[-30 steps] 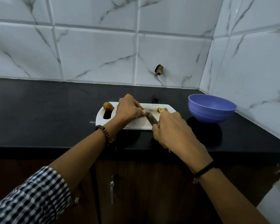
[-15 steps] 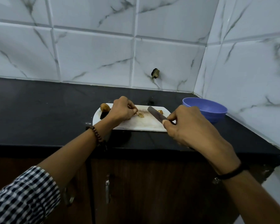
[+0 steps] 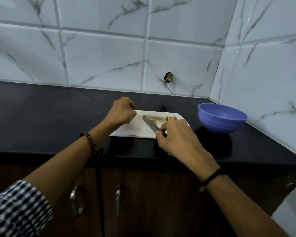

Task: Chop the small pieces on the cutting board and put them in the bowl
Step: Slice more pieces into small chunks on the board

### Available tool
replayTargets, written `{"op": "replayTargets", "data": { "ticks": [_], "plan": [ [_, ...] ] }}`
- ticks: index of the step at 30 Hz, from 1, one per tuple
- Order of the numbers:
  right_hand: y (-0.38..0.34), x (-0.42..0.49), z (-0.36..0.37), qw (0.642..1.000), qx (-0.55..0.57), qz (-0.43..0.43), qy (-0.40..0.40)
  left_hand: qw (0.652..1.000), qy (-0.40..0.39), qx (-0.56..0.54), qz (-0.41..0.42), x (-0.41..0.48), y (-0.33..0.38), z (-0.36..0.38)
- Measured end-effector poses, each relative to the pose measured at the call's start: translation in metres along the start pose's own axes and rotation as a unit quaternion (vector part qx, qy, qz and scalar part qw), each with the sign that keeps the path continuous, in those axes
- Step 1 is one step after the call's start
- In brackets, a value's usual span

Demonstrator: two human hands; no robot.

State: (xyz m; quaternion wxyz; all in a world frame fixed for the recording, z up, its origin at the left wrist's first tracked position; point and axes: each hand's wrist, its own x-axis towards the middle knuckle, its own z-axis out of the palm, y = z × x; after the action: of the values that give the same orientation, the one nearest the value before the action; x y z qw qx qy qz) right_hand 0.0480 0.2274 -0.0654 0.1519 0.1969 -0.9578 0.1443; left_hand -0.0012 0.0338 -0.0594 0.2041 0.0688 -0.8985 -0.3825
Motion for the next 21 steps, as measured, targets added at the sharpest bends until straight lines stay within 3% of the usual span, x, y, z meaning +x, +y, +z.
{"op": "replayTargets", "data": {
  "ticks": [11, 16, 21],
  "plan": [
    [0.039, 0.004, -0.009, 0.997, 0.017, 0.068, 0.019, 1.0, 0.022, 0.012, -0.015, 0.012, -0.03, -0.033],
    [0.033, 0.006, -0.002, 0.999, 0.017, 0.05, 0.003, 0.987, 0.074, 0.137, 0.037, 0.02, -0.024, -0.022],
    [0.035, 0.007, -0.001, 0.998, 0.013, 0.058, 0.014, 0.978, -0.01, 0.205, 0.039, 0.04, -0.022, -0.004]
  ]
}}
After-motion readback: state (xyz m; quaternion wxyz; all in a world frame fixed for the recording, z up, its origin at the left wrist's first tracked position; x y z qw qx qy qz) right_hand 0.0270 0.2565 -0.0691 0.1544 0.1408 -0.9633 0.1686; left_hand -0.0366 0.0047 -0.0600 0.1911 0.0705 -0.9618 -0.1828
